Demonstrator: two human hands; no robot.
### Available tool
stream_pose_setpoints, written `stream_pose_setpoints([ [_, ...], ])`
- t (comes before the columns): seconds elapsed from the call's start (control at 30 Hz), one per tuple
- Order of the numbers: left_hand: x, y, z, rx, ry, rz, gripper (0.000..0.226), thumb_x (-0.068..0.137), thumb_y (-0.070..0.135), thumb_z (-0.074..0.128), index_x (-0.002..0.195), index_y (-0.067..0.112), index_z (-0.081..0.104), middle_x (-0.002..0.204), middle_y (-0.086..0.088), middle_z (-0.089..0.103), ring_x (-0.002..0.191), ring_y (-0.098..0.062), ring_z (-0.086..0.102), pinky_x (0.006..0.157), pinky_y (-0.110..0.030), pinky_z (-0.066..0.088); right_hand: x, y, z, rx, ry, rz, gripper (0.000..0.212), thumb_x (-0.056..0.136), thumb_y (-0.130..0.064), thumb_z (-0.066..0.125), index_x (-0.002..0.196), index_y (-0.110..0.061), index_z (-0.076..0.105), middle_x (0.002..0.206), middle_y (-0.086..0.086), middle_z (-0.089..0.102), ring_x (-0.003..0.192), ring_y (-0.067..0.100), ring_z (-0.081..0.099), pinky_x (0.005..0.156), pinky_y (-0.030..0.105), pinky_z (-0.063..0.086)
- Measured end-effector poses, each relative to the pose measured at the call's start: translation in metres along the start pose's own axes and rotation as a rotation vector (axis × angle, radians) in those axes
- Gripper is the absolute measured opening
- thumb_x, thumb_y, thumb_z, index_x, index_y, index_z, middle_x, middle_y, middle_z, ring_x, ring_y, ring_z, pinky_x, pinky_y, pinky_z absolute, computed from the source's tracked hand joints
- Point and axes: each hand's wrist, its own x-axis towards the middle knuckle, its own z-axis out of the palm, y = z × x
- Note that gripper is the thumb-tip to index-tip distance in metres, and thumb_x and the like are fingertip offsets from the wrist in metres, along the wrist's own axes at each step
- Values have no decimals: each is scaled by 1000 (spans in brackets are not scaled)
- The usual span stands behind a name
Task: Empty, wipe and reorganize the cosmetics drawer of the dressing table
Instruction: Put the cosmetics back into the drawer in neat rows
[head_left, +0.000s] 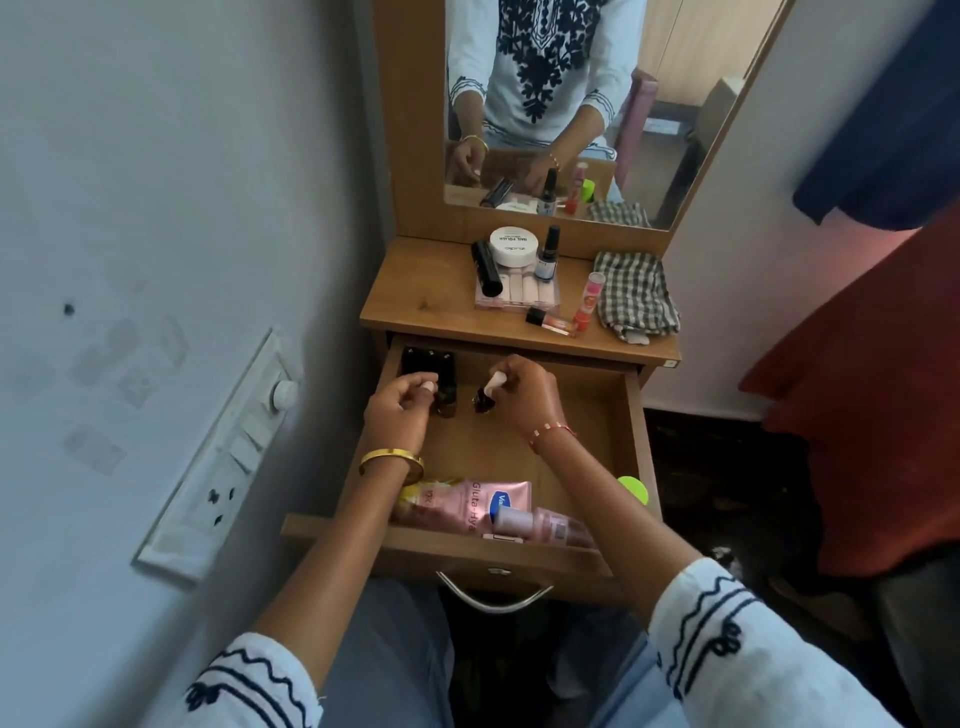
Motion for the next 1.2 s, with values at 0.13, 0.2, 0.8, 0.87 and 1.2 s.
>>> stream_pose_setpoints([
  [0.13, 0, -1, 0, 48, 21, 16, 17, 90, 14, 53, 99, 18, 67, 95, -2, 64, 93, -17, 61, 87, -35, 52, 14, 1, 13, -54, -40, 30, 21, 84, -1, 59, 105, -5, 64, 106, 15, 66, 100, 24, 61, 74, 22, 41],
  [0.2, 0, -2, 0, 85, 26, 34, 18, 90, 14, 53, 102, 15, 67, 94, -1, 63, 90, -15, 59, 84, -30, 51, 19, -1, 20, -76, -52, 24, 22, 84, 0, 59, 105, -5, 65, 107, 15, 66, 102, 25, 61, 76, 23, 44],
  [0.8, -5, 2, 0, 190, -9, 63, 22, 90, 13, 52, 106, 16, 67, 93, 3, 62, 90, -11, 57, 79, -23, 44, 20, -14, 28, -202, -140, -21, 32, 86, -3, 59, 118, -7, 61, 116, 17, 64, 111, 28, 59, 93, 31, 47],
  [0.87, -5, 3, 1, 194, -9, 81, 22, 90, 13, 52, 106, 17, 67, 98, 2, 64, 90, -10, 56, 78, -22, 43, 17, -17, 24, -221, -111, -48, 33, 87, -4, 57, 120, -6, 60, 116, 17, 63, 110, 29, 59, 95, 33, 48],
  [1.2, 10, 46, 9, 21, 36, 163, 18, 89, 10, 54, 99, 9, 68, 100, -8, 69, 97, -22, 64, 91, -38, 52, 18, -62, -32, -125, 172, -211, 19, 89, -7, 53, 103, -7, 66, 100, 11, 68, 93, 21, 63, 84, 32, 54],
])
